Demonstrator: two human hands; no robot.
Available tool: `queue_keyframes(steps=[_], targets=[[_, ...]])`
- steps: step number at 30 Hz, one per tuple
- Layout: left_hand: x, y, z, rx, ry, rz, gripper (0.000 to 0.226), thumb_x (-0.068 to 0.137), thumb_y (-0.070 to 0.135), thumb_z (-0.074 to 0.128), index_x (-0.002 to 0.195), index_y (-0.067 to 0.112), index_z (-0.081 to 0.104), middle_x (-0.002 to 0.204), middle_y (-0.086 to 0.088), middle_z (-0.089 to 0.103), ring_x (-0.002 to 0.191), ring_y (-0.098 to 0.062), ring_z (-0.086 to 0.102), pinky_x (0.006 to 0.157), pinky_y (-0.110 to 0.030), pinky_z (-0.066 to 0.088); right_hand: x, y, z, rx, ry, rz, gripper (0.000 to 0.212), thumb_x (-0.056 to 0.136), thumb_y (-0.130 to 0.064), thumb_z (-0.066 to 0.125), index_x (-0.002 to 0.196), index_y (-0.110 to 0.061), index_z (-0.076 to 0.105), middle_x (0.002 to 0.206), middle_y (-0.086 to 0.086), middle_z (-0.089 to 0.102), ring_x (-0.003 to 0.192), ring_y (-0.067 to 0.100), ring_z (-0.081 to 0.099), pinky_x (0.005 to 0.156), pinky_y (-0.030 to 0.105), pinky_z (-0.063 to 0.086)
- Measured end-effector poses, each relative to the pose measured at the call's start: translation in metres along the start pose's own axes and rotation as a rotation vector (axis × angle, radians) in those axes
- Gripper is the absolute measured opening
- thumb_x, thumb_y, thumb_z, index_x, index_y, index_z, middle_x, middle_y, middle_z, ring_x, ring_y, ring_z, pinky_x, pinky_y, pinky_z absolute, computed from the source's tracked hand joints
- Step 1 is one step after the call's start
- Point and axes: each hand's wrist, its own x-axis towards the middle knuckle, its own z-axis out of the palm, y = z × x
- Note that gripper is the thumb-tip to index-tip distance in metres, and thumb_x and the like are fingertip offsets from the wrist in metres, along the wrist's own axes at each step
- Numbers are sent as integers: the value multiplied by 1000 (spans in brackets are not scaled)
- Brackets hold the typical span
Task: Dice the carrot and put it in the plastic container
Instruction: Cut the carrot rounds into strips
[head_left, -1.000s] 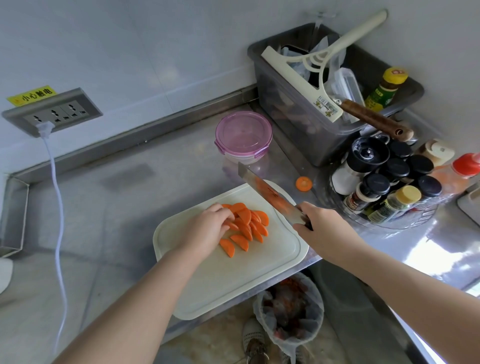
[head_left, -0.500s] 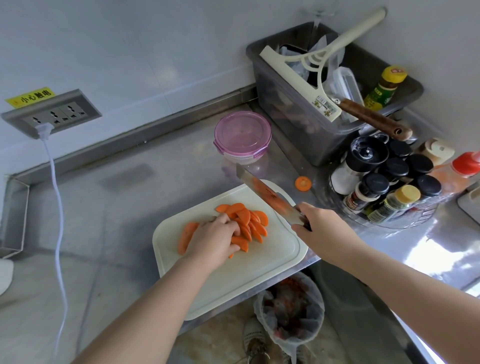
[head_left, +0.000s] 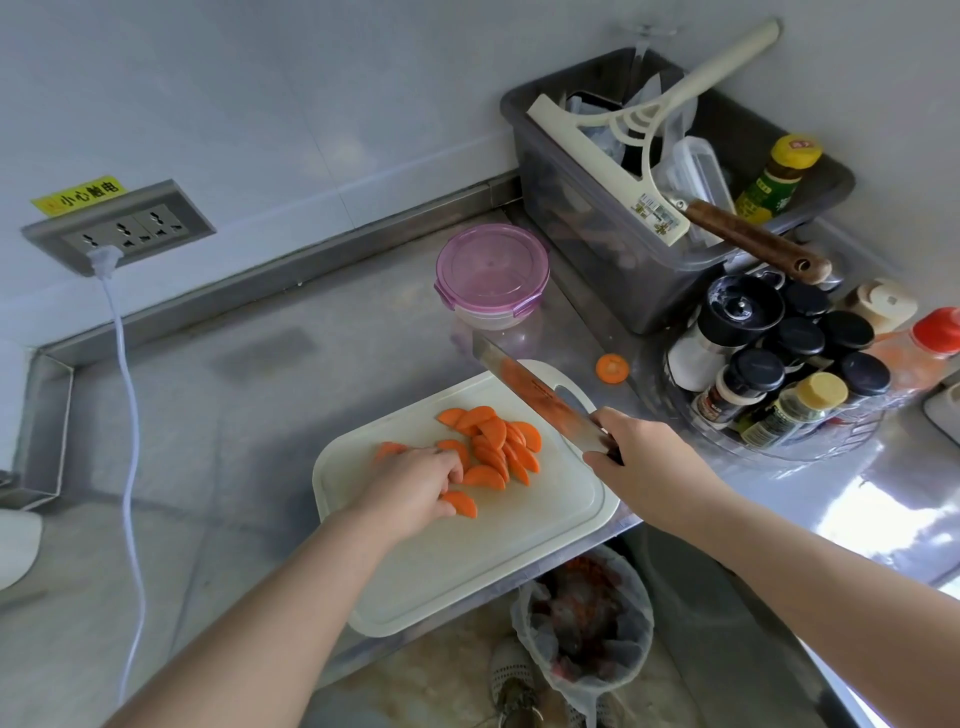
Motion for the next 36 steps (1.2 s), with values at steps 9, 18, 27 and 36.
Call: queue_keyframes(steps=[9, 18, 27, 36], targets=[[6, 11, 1, -170, 77, -62, 15, 86, 31, 67, 99, 29, 60, 90, 13, 57, 92, -9, 60, 84, -26, 39, -1, 2, 1, 1, -3, -4, 19, 97, -20, 51, 115, -16, 53, 69, -15, 45, 58, 3, 47, 50, 19, 34], [8, 21, 3, -113, 155, -33, 21, 85, 36, 67, 102, 25, 59, 117, 14, 52, 96, -9, 57, 70, -24, 33, -2, 4, 0, -7, -8, -3, 16, 95, -21, 52, 111, -17, 53, 71, -10, 51, 60, 6, 48, 54, 23, 39], [26, -9, -28, -167, 4, -120, 26, 85, 24, 70, 109, 26, 62, 90, 13, 56, 93, -14, 60, 82, -29, 46, 0, 0, -1, 6, -24, -5, 12, 97, -21, 50, 109, -20, 50, 68, -14, 47, 57, 4, 47, 50, 19, 34], [36, -11, -23, -15, -63, -76, 35, 79, 27, 74, 108, 25, 55, 107, 1, 61, 101, -20, 59, 82, -31, 44, 0, 2, -2, -3, -17, 12, 17, 97, -22, 51, 113, -18, 52, 69, -14, 47, 59, 3, 47, 50, 19, 33]])
